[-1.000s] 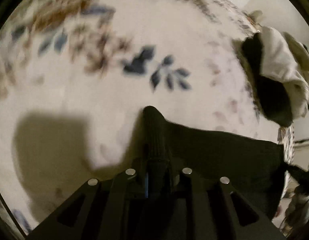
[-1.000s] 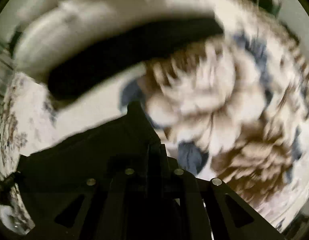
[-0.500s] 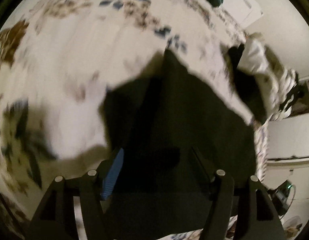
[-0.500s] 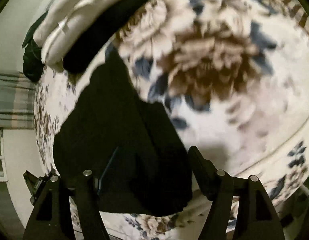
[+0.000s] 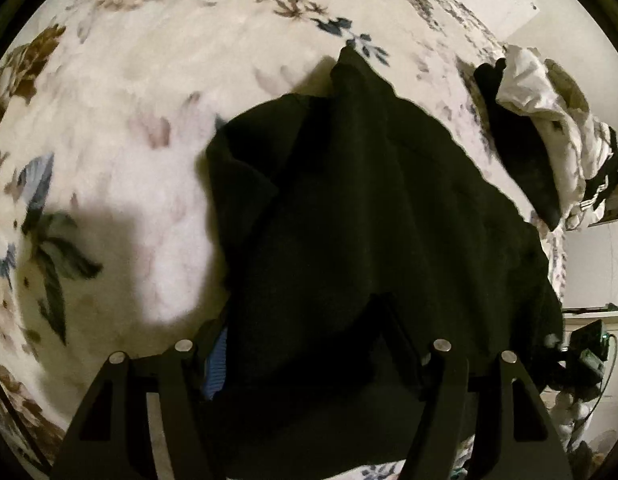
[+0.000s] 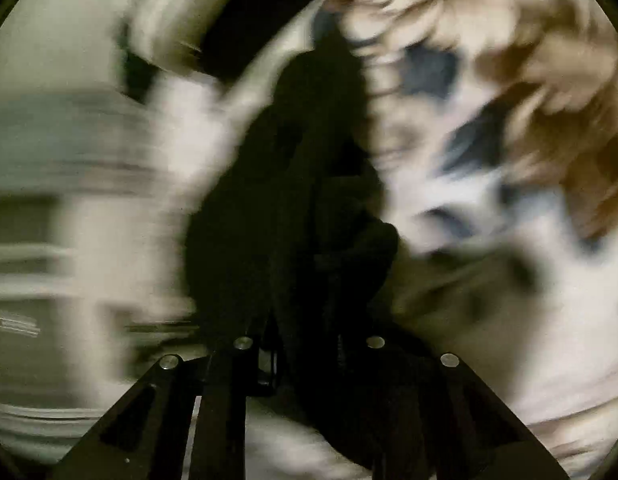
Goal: Fold small clothes
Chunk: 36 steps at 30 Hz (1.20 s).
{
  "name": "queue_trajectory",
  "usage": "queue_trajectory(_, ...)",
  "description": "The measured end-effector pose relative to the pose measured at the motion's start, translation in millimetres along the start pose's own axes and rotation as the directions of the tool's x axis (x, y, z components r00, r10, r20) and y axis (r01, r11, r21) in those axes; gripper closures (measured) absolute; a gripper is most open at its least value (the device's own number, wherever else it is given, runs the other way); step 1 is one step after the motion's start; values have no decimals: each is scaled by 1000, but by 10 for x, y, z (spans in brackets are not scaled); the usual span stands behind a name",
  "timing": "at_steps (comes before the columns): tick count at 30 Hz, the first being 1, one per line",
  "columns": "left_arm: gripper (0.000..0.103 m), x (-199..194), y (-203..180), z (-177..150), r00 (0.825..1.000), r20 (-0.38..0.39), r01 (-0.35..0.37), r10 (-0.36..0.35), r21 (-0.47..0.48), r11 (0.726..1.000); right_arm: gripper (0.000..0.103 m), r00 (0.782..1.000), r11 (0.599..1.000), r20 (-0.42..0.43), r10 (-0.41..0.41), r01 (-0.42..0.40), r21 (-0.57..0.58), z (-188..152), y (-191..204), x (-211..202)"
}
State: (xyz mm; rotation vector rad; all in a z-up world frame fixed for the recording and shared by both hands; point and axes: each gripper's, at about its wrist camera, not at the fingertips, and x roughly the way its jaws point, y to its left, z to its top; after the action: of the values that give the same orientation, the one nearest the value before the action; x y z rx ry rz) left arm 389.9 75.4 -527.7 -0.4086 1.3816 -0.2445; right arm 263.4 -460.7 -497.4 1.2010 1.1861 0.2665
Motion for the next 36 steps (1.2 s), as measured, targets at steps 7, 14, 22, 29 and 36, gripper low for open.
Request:
queue_trajectory(7, 37, -27, 71, 278, 998, 55, 24, -21, -54, 998, 62, 976, 970, -52, -213, 217, 108, 109, -587, -32)
queue_trajectory(14, 23, 473, -244, 668, 999, 32, -35, 33, 48, 998, 43, 932, 933, 72, -356, 358, -26, 22, -125, -115)
queue_trajectory(22, 87, 235, -333, 537, 876, 18, 482, -483, -103, 870, 43, 907, 912, 127, -401, 409, -41, 105, 51, -96)
queue_trajectory(29, 79, 573, 583, 628, 890, 54, 435, -453, -400, 807, 43, 909, 922, 167, -383, 386, 14, 84, 7, -370)
queue_trajectory(36, 45, 317, 229, 619, 940, 16, 337, -342, -223, 915, 41, 901, 913, 153, -405, 409, 8, 151, -8, -348)
